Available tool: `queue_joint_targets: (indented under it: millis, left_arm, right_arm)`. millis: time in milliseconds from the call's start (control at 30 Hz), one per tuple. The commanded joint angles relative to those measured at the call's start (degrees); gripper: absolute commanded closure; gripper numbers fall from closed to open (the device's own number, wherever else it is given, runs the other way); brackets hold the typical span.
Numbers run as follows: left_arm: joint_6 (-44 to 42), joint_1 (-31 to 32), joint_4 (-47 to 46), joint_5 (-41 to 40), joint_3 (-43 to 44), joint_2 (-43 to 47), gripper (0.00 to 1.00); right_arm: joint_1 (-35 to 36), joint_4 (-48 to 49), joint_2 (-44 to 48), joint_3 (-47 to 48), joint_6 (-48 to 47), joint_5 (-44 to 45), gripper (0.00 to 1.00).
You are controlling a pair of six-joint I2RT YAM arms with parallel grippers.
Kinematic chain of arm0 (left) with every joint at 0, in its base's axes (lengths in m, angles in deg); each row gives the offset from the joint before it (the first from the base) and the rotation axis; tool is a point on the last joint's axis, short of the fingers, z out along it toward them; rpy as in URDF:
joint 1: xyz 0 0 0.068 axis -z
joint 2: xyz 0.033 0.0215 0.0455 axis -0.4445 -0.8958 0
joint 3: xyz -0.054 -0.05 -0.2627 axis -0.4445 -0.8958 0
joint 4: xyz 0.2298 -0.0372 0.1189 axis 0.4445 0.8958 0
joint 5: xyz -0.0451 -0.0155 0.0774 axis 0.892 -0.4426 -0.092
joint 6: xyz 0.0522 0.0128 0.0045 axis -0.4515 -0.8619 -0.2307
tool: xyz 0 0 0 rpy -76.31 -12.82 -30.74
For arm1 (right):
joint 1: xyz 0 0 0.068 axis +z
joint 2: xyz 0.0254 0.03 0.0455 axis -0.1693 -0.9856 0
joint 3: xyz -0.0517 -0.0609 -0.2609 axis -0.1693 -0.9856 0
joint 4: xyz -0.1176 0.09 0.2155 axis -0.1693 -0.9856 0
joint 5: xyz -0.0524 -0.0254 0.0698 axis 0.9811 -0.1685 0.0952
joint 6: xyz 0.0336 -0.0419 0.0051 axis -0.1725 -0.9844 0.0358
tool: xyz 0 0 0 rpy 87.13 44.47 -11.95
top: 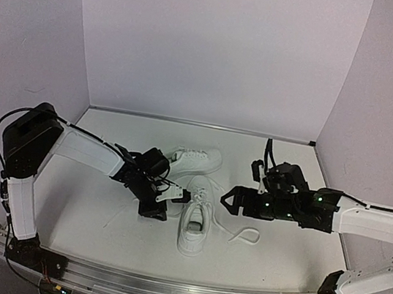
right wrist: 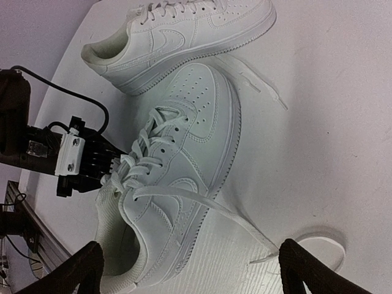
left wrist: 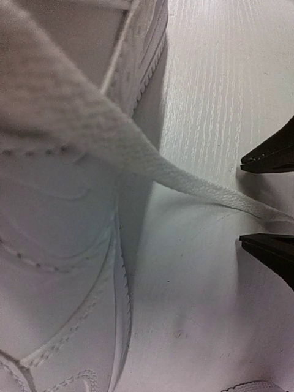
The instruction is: Tie the shoes
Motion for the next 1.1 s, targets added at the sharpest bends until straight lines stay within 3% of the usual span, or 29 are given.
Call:
queue_joint_targets:
  millis: [0, 233, 567, 667, 733, 900, 1067]
  left_arm:
    - [-1.51, 0.27, -2.98, -1.60, 2.34, -0.89, 0.64]
    - [-1.98, 0.71, -4.59, -0.66, 2.60, -2.71, 0.65]
    - [0.86, 0.71, -4.70, 1.45, 0.64, 2.89, 0.98]
    - [3.01, 0.77, -6.73, 3.10, -0.98, 7.14, 1.00]
    - [3.54, 0.79, -7.14, 3.39, -1.39, 8.82, 0.99]
    - [3.29, 0.80, -3.28, 0.25, 1.10, 5.12, 0.76]
    - [2.34, 0.81, -4.90, 0.82, -0.16, 3.63, 0.63]
  right_arm:
    - [-0.21, 1.64, 0.67, -1.63, 0.53, -0.64, 0.05]
    - [-0.32, 1.80, 1.68, -2.72, 1.07, -0.56, 0.05]
    - [-0.60, 1.86, 3.38, -4.75, 1.52, -0.34, 0.05]
    - [-0.62, 2.01, 3.60, -4.96, 1.50, -0.46, 0.06]
    - [-0.60, 2.22, 3.63, -4.95, 1.51, -0.57, 0.06]
    - [-0.60, 2.37, 3.76, -4.86, 1.24, -0.66, 0.06]
    - [-0.60, 2.39, 4.43, -5.19, 1.44, -0.47, 0.06]
